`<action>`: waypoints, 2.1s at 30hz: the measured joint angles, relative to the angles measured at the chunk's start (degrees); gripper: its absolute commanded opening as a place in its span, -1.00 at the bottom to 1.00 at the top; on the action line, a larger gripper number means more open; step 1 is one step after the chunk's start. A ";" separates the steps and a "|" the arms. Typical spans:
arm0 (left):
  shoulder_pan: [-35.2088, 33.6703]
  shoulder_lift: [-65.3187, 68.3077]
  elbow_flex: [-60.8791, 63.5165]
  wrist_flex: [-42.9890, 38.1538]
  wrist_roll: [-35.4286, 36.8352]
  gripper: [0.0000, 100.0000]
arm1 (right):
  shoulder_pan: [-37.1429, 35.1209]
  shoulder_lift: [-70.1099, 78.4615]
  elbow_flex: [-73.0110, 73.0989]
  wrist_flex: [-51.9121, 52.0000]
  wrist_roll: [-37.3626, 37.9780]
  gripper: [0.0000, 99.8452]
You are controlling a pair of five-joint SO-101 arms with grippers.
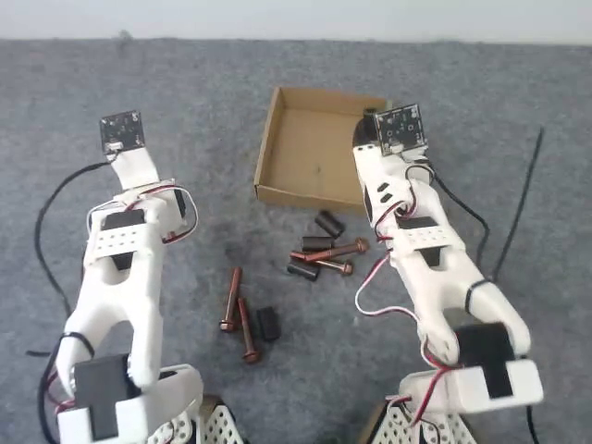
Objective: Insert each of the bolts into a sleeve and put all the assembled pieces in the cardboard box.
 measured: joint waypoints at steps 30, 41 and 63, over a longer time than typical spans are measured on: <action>0.00 -0.09 1.67 -5.27 0.09 -0.98 | -10.81 -4.48 33.32 -44.40 -6.24 -0.99; 0.00 -0.09 1.67 -5.27 0.09 -0.98 | -10.99 -16.00 45.63 -44.40 -12.57 -0.99; 1.58 -0.09 1.67 -5.27 0.09 -0.98 | -15.65 -20.48 47.56 -42.73 -23.38 -0.99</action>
